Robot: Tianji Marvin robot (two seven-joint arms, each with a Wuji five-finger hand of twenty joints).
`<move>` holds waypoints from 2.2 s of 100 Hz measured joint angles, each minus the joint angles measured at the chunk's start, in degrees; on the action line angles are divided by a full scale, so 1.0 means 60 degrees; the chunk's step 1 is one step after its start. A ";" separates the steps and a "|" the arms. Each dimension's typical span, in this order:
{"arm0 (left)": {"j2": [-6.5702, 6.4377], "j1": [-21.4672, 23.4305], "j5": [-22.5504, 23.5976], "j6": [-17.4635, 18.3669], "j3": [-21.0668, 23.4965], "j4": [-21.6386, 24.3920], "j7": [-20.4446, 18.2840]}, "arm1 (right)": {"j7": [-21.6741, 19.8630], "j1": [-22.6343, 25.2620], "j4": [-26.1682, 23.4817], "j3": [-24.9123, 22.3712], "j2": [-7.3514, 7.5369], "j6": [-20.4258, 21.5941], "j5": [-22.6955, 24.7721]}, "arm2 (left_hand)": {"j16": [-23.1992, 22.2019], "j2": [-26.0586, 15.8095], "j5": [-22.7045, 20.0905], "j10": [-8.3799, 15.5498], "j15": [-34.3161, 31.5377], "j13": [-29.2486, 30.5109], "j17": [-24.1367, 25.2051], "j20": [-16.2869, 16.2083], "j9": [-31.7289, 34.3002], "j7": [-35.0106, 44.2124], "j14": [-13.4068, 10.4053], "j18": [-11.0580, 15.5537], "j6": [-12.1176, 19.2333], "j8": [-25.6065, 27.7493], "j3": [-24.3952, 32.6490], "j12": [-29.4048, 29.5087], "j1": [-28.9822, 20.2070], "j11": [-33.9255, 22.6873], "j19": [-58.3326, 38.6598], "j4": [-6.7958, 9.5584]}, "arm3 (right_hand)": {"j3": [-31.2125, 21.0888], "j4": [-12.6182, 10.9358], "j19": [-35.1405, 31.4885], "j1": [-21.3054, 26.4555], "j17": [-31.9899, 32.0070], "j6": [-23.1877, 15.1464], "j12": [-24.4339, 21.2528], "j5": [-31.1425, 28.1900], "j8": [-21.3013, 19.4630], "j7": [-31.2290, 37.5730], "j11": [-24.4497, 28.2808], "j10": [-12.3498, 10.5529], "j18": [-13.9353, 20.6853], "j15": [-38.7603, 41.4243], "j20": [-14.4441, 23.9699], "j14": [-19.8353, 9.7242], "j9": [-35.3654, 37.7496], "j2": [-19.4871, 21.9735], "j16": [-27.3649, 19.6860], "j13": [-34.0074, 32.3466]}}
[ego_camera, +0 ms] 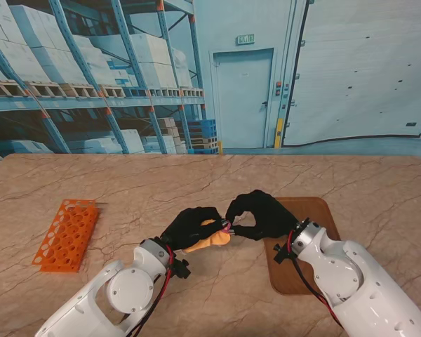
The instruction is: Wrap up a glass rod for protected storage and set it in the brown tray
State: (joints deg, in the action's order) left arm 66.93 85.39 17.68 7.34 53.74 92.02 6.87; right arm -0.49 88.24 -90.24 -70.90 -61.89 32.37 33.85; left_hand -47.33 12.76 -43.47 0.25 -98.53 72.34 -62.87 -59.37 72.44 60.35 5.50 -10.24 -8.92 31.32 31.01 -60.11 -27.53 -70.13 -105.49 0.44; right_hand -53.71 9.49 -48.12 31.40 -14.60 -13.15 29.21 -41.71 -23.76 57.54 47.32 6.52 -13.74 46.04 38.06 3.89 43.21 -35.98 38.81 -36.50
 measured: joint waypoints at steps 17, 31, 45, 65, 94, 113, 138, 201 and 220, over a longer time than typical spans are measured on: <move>0.0002 -0.0003 -0.0009 0.0000 0.0014 -0.0004 -0.0002 | 0.0412 -0.0012 0.0011 0.0138 -0.0007 0.0007 0.0232 | 0.0000 -0.0063 0.0000 0.0004 -0.0001 0.0000 0.0000 0.0000 0.0000 -0.0212 0.0000 0.0003 -0.0041 0.0062 -0.0457 -0.0007 0.0204 -0.0023 0.0000 0.0040 | -0.0015 0.0047 0.0034 0.0000 -0.0035 -0.0072 0.0005 0.0077 -0.0010 0.0000 0.0000 -0.0007 -0.0001 -0.0003 0.0032 0.0000 0.0000 -0.0117 0.0000 -0.0013; 0.0003 -0.0004 -0.0009 -0.0024 0.0020 -0.0005 0.0002 | 0.0884 -0.0053 0.0056 0.0261 -0.0054 0.0017 0.0680 | 0.0000 -0.0125 0.0000 0.0005 -0.0001 0.0000 0.0000 0.0000 0.0001 -0.0352 -0.0001 0.0004 -0.0048 0.0159 -0.1019 -0.0026 0.0243 -0.0042 0.0000 0.0044 | -0.0113 0.0005 0.0035 -0.0007 -0.0117 -0.0124 0.0012 0.0077 -0.0019 0.0008 0.0025 -0.0009 -0.0003 -0.0003 0.0089 0.0000 0.0004 -0.0481 0.0000 -0.0049; 0.0000 -0.0008 0.0034 -0.0050 0.0021 -0.0009 -0.0004 | 0.1108 -0.0121 0.0100 0.0358 -0.0086 0.0031 0.1037 | 0.0000 -0.0226 0.0000 0.0006 -0.0001 0.0000 0.0000 0.0000 0.0001 -0.0503 -0.0001 0.0004 -0.0049 0.0162 -0.1677 -0.0028 0.0397 -0.0045 0.0000 0.0046 | -0.0113 0.0008 0.0035 -0.0013 -0.0119 -0.0172 0.0014 0.0077 -0.0089 0.0009 0.0027 -0.0009 -0.0003 -0.0003 0.0091 0.0000 0.0005 -0.0481 0.0000 -0.0057; -0.0001 -0.0015 0.0074 -0.0110 0.0015 -0.0011 -0.0004 | 0.1616 -0.0203 0.0174 0.0507 -0.0110 0.0029 0.1554 | 0.0000 -0.0226 0.0000 0.0006 -0.0001 0.0000 0.0000 0.0000 0.0001 -0.0612 -0.0001 0.0006 -0.0052 0.0164 -0.2251 -0.0028 0.0397 -0.0081 0.0000 0.0046 | -0.0105 0.0025 0.0035 -0.0014 -0.0119 -0.0231 0.0019 0.0077 -0.0096 0.0009 0.0133 -0.0009 -0.0073 -0.0003 0.0092 0.0000 0.0006 -0.0572 0.0000 -0.0073; 0.0009 -0.0013 0.0070 -0.0145 0.0011 0.0005 0.0019 | 0.2293 -0.0284 0.0337 0.0597 -0.0160 0.0096 0.2174 | 0.0000 0.0490 0.0294 0.0015 -0.0001 -0.0004 0.0000 0.0000 0.0001 -0.0548 -0.0008 0.0018 -0.0074 -0.0488 0.0252 -0.0028 -0.0475 -0.0087 0.0000 -0.0081 | 0.0082 -0.0028 0.0035 -0.0012 -0.0119 -0.0172 0.0022 0.0078 -0.0344 -0.0476 0.0283 -0.0011 -0.0080 0.0115 0.0093 0.0000 0.0005 -0.1186 0.0000 -0.0083; 0.0040 0.0019 -0.0060 -0.0241 0.0020 0.0061 0.0054 | 0.2405 -0.0297 0.0392 0.0593 -0.0176 0.0188 0.2300 | 0.0000 0.1746 0.1108 -0.0164 -0.0001 -0.0022 0.0000 0.0000 -0.0099 -0.0179 -0.0008 0.0020 -0.0026 -0.1292 0.1896 -0.0034 -0.0863 0.0004 0.0000 -0.0837 | 0.0029 -0.0136 0.0035 -0.0434 -0.0119 0.0026 0.0022 0.0239 -0.1024 -0.1166 0.0286 -0.0011 -0.0080 0.0115 0.0089 0.0000 0.0006 -0.1188 0.0000 -0.0090; 0.0080 0.0039 -0.0195 -0.0210 0.0034 0.0069 0.0143 | 0.2356 -0.0218 0.0337 0.0445 -0.0170 0.0171 0.2485 | 0.0000 0.2198 0.1605 -0.0231 -0.0002 -0.0024 0.0000 0.0000 -0.0219 -0.0792 -0.0008 0.0020 0.0061 -0.1416 0.3119 -0.0035 -0.0863 0.0005 0.0000 -0.0850 | -0.0095 -0.0437 0.0035 -0.0754 -0.0103 0.0057 0.0022 0.1202 -0.1310 -0.1854 0.0235 -0.0013 -0.0080 0.0116 0.0085 -0.0071 -0.0409 -0.1296 0.0000 -0.0075; 0.0097 0.0047 -0.0274 -0.0146 0.0067 0.0068 0.0165 | 0.2292 0.0259 0.0086 -0.0462 -0.0263 0.0001 0.1591 | 0.0000 0.2504 0.1605 -0.0232 -0.0002 -0.0024 0.0000 0.0000 -0.0239 -0.0804 -0.0008 0.0020 0.0192 -0.1417 0.3906 -0.0037 -0.0860 0.0005 0.0000 -0.0852 | -0.0536 -0.0669 0.0035 -0.0554 0.0091 -0.0098 -0.0108 0.1866 -0.1697 -0.2041 -0.0243 -0.0132 0.0012 -0.0224 0.0084 -0.0257 -0.1141 -0.1030 -0.0095 0.0091; 0.0102 0.0052 -0.0305 -0.0085 0.0073 0.0067 0.0166 | 0.2432 0.0248 0.0164 -0.0364 -0.0260 -0.0113 0.1777 | 0.0000 0.2504 0.1604 -0.0232 -0.0002 -0.0024 0.0000 0.0000 -0.0243 -0.0804 -0.0008 0.0020 0.0193 -0.1417 0.4316 -0.0037 -0.0803 0.0005 0.0000 -0.0848 | -0.0615 -0.0668 0.0035 -0.0553 0.0082 -0.0190 -0.0108 0.1527 -0.1458 -0.1747 -0.0213 -0.0133 0.0013 -0.0224 0.0084 -0.0257 -0.1125 -0.1029 -0.0095 0.0078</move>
State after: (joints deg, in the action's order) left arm 67.54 85.70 15.85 6.83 54.18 92.42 7.86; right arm 14.10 89.72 -89.26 -73.09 -63.45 31.69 44.51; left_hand -47.33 27.79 -33.85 -1.15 -98.55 72.20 -62.87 -59.37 70.99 55.53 5.45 -10.12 -7.76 22.82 56.90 -60.33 -32.34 -70.10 -105.49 -4.65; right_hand -57.40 5.48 -47.90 28.08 -14.11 -14.28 28.56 -32.55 -32.51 47.05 46.05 5.72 -13.66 44.69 38.57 2.35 36.46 -42.15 38.25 -36.03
